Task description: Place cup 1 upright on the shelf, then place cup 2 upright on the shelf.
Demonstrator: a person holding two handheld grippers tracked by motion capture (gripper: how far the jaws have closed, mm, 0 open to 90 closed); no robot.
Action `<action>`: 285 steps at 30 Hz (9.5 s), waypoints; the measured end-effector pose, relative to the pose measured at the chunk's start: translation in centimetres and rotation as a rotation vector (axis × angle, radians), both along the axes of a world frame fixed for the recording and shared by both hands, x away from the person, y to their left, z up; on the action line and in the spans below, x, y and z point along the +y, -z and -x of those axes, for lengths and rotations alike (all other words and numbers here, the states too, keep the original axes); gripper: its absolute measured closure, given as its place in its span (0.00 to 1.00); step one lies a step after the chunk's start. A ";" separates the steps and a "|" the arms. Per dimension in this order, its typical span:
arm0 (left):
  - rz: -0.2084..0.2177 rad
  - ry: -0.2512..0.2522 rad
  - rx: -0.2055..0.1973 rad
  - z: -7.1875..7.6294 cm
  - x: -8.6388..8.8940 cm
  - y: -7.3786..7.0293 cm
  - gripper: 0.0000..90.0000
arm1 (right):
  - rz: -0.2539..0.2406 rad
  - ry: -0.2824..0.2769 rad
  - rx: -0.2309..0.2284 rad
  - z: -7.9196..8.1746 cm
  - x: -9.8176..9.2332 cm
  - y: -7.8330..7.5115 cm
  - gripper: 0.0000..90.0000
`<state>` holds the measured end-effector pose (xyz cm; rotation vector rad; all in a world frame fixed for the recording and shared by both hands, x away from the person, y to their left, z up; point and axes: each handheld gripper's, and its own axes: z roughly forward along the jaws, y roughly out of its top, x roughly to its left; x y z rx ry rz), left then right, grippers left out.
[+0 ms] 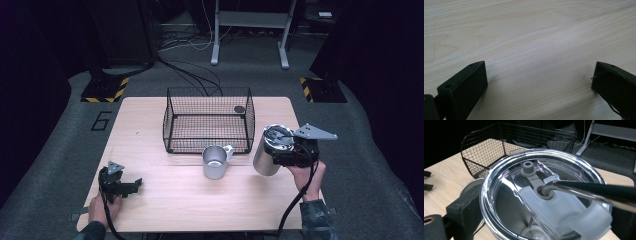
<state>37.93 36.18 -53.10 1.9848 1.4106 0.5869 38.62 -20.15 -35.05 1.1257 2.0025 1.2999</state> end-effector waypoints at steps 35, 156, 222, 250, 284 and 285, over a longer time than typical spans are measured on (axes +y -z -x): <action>0.002 0.007 -0.016 -0.1 -0.1 0.1 0.00 | 0.014 -0.079 -0.043 -2.7 4.3 -4.1 0.04; 0.004 0.019 -0.021 -0.1 -0.2 0.2 0.00 | 0.086 -0.048 0.079 -16.7 12.2 -0.6 0.04; 0.001 0.025 -0.028 0.0 -0.3 0.2 0.00 | 0.190 -0.014 0.197 -17.9 12.4 1.3 0.00; 0.002 0.025 -0.027 0.0 -0.3 0.2 0.00 | 0.151 -0.086 0.095 -9.6 8.7 -2.9 0.00; 0.003 0.024 -0.026 0.0 -0.3 0.2 0.00 | 0.103 0.035 0.258 -0.8 -2.6 14.4 0.00; 0.003 0.024 -0.026 0.0 -0.3 0.2 0.00 | 0.107 0.041 0.260 -0.7 -2.8 15.0 0.00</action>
